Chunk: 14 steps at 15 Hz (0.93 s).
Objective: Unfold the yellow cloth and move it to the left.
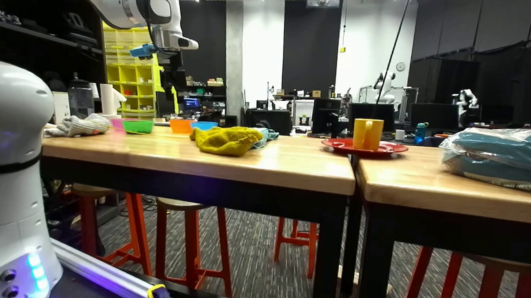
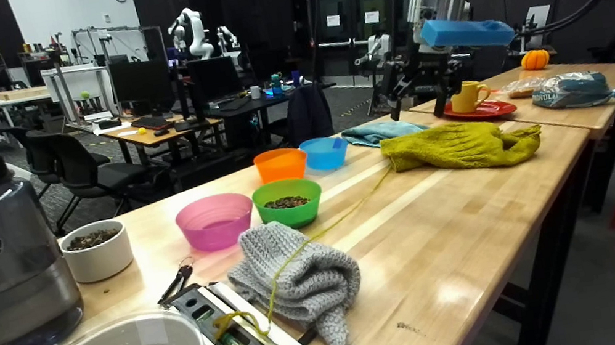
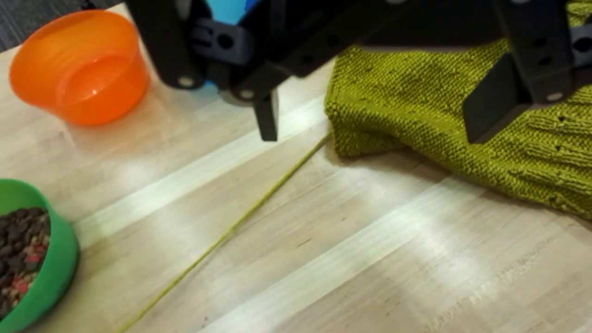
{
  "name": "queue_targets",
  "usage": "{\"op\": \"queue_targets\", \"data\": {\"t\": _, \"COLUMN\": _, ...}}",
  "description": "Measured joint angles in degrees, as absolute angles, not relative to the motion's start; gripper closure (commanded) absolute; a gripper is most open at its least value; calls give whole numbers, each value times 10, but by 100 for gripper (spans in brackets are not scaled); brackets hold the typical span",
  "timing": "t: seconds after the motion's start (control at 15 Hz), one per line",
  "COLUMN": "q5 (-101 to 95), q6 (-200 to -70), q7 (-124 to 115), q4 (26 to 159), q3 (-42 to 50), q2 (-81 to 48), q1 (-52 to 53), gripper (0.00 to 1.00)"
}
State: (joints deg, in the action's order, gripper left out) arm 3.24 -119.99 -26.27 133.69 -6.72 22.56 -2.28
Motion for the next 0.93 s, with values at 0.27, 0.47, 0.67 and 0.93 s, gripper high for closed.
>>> {"op": "queue_targets", "data": {"t": 0.27, "q5": 4, "q6": -1177, "q7": -158, "q4": 1333, "q3": -66, "q2": 224, "q1": -18, "gripper": 0}}
{"op": "queue_targets", "data": {"t": 0.47, "q5": -30, "q6": -1174, "q7": -92, "q4": 1329, "q3": -66, "q2": 213, "q1": -11, "gripper": 0}}
{"op": "queue_targets", "data": {"t": 0.67, "q5": -65, "q6": -1172, "q7": -35, "q4": 1316, "q3": -66, "q2": 200, "q1": 3, "gripper": 0}}
{"op": "queue_targets", "data": {"t": 0.93, "q5": -99, "q6": -1168, "q7": 50, "q4": 1299, "q3": -66, "q2": 186, "q1": 24, "gripper": 0}}
